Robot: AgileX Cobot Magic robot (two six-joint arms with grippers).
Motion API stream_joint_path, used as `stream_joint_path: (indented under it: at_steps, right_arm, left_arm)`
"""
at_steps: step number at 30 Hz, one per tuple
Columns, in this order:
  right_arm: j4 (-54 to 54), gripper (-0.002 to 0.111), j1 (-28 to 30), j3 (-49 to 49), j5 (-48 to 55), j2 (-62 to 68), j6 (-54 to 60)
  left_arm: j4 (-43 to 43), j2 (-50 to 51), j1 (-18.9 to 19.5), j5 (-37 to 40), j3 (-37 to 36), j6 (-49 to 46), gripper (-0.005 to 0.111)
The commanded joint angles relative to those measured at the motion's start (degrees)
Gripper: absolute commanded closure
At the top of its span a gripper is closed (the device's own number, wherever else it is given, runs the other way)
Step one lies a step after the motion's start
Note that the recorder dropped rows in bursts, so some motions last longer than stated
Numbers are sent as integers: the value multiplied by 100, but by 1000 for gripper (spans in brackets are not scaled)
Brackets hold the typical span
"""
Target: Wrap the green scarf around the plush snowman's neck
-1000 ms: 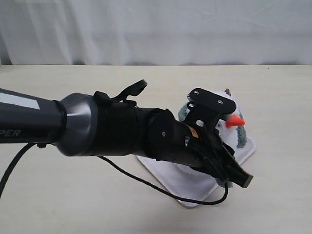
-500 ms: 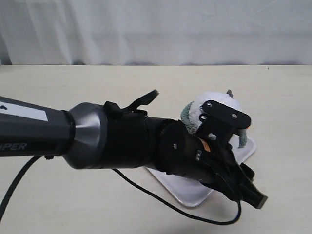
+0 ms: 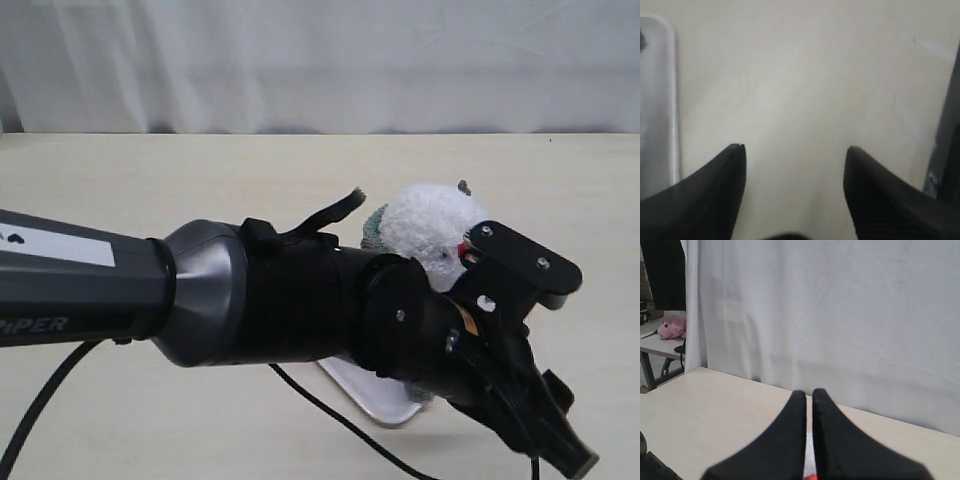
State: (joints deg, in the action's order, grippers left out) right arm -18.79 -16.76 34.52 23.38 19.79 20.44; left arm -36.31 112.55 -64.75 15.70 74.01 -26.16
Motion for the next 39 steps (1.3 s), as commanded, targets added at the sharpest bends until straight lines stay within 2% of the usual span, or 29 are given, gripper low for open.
stream_joint_path:
  at_steps: [1, 3, 6, 9, 12, 15, 18, 21, 26, 28, 31, 35, 39]
  right_arm:
    - [41, 104, -9, -23, 46, -24, -15]
    - [41, 104, -9, -23, 46, -24, -15]
    - [41, 104, -9, -23, 46, -24, -29]
    - [41, 104, -9, -23, 46, -24, -29]
    - [41, 104, -9, -23, 67, -24, -29]
    - [41, 104, -9, -23, 78, -24, -29]
    - [41, 104, -9, -23, 78, -24, -29]
    - [41, 104, -9, -23, 78, -24, -29]
    - [41, 104, -9, -23, 78, -24, -29]
    - [41, 104, -9, -23, 78, -24, -29]
    - [41, 104, -9, -23, 66, -24, -29]
    - [41, 104, -9, -23, 55, -24, -29]
    - [41, 104, -9, -23, 55, -24, -29]
  left_arm:
    - [759, -106, -60, 995, 103, -364, 52]
    - [1640, -250, -60, 1539, 103, -42, 52]
    - [3465, -442, -46, 2195, 103, 1451, 55]
    - [5164, -447, -46, 2824, 44, 2767, 77]
    - [5938, -447, -4, 2815, -114, 3354, 90]
    - [6114, -447, 173, 2671, -263, 3295, 100]
    - [6114, -447, 425, 2449, -458, 2575, 105]
    - [6092, -447, 680, 2199, -711, 1720, 106]
    - [5830, -447, 1020, 1262, -1242, 402, 106]
    - [5648, -447, 1084, 959, -1390, -356, 106]
    - [5682, -447, 1084, 617, -1499, -986, 106]
    - [5708, -424, 1084, 372, -1550, -1348, 100]
    - [5719, -341, 1084, 370, -1550, -1506, 79]
